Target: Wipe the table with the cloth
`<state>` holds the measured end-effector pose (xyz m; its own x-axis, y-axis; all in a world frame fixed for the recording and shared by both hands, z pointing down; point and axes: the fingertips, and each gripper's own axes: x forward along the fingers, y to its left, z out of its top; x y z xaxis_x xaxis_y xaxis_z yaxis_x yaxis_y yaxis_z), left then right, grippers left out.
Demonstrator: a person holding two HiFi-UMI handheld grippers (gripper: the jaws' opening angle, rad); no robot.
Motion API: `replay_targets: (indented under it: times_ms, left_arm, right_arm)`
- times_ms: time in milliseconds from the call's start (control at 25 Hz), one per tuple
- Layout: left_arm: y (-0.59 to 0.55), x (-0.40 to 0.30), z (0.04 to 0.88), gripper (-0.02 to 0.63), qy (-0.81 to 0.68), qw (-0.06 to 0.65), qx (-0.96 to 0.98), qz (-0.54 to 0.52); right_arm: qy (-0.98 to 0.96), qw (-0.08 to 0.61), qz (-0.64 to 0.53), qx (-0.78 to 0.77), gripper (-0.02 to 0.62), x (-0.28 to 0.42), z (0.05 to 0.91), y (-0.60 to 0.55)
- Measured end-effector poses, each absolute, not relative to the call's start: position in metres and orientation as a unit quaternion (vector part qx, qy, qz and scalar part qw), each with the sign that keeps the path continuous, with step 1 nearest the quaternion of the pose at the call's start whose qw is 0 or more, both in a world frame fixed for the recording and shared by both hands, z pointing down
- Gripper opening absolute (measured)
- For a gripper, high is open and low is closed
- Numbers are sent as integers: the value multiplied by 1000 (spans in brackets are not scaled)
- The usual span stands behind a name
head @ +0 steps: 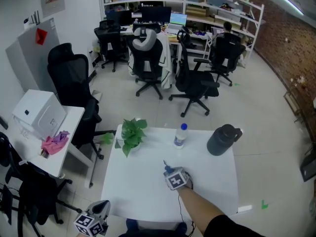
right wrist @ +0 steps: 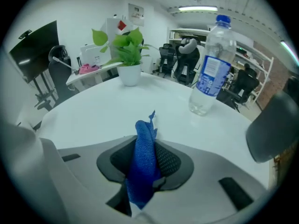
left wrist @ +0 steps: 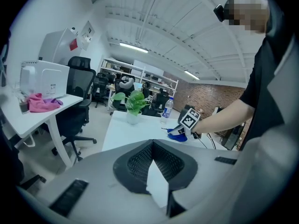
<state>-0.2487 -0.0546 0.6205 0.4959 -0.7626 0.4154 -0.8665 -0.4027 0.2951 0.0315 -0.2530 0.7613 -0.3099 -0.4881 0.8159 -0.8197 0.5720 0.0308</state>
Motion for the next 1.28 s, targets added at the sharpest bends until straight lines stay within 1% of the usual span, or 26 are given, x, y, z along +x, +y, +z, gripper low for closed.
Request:
replay_targets:
  times_ms: [80,240,480,600,720,800,920,1000,1080,1160,1280]
  left_arm:
    - [-53,-253,620,-3,-495,241,828,108]
    - [-52,-259,619,-3,-500,242,824,108]
    - [-57,-247,615,-3,-490,244,832,92]
    - [-59,-240,619,-2,-485,240,835,101]
    - [-59,-233,619,-3,-479,238,839,101]
    - [-58,-234,619,-3,-478,239,839,100]
    - [-56,-240,620,-3,-482,241,836,99]
    - [-56,-242,620,-3,-485,241,834,99]
    - [-54,-243,620,-3,-487,242,833,100]
    - [-51,-245,619,-3,-489,242,832,101]
    - [-50,-247,619,-3,-491,244,830,103]
  right_arm:
    - [-777,429,196,418,104,36,770,-251]
    - [-768,432,197,430,104,57,771,-253]
    - [-741,440,214,460,104,133,774,-244]
    - [-725,438,223,483,104,171,775,-239]
    - [-713,432,238,499,104,188,772,-240]
    - [-721,418,242,497,104,174,768,-240]
    - [-767,382,216,468,106,112,754,-246]
    - [-788,382,198,440,106,69,751,-251]
    - [-795,394,190,420,106,41,754,-252]
    - [-788,417,191,411,106,35,764,-249]
    - [-780,435,181,413,106,49,770,-249]
